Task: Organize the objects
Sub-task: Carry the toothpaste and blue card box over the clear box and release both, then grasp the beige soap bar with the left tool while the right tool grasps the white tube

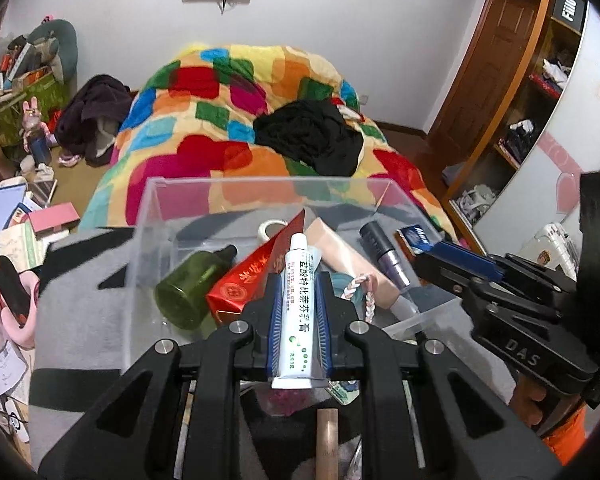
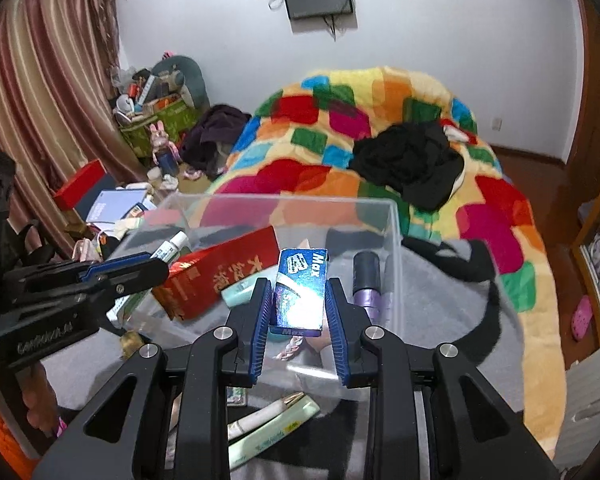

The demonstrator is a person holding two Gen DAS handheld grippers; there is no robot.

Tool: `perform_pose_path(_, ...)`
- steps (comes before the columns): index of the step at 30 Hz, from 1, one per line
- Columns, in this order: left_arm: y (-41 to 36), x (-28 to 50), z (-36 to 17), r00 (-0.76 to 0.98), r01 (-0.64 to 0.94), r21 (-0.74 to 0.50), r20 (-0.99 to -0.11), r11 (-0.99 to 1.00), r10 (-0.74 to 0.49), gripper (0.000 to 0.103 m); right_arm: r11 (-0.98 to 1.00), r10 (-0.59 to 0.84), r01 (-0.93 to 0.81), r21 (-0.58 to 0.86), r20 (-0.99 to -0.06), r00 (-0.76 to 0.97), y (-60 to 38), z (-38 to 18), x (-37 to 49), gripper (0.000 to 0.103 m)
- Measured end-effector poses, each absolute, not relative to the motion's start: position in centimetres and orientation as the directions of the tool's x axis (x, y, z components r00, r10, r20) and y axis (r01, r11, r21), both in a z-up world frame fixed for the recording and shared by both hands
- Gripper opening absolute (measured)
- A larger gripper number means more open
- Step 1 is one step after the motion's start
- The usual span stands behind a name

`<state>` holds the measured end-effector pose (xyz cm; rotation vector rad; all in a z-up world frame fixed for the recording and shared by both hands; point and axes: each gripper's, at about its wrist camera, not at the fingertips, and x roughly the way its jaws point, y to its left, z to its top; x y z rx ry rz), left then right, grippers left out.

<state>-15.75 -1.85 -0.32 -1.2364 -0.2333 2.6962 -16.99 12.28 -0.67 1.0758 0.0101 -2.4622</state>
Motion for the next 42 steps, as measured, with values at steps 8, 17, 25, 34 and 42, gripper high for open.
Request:
perform_pose_path(8,-1.0,-16.8,-1.6,-0.606,-0.111,-0.221,-0.758,-0.969,0.242,0.016,-0.899,-0.389,0.401,0.177,-0.745,-0.543,11.2,-2.6,-19.0,0.025)
perform_pose_path(17,-0.9,-14.9,-0.2,-0.628,-0.137,-0.225,-0.734,-0.965,0.260,0.016,-0.891,-0.387,0.428,0.151,-0.744,-0.544,10.9,-2.3,-17.5,0.034)
perform_pose_path(25,-1.2,-11.6,1.7,-0.674,-0.145,-0.186,-0.700,-0.972,0.235,0.039,-0.886,-0.412,0.432,0.166,-0.708,-0.574,11.7,-0.4,-15.6,0.058)
perform_pose_path(34,-3.0,-7.7,2.2,-0.713,-0.105,-0.132,-0.681,-0.986,0.167,0.064,-0.889,-0.409,0.435,0.142,-0.673,-0.616,12.7,1.1,-12.4,0.065)
perform_pose_path(42,-5.4,-5.0,-0.6,-0.666,-0.058,-0.118,-0.735,-0.991,0.126,0.066,-0.903,-0.362,0.421,0.092,-0.691,-0.626,13.5,-0.5,-10.1,0.066)
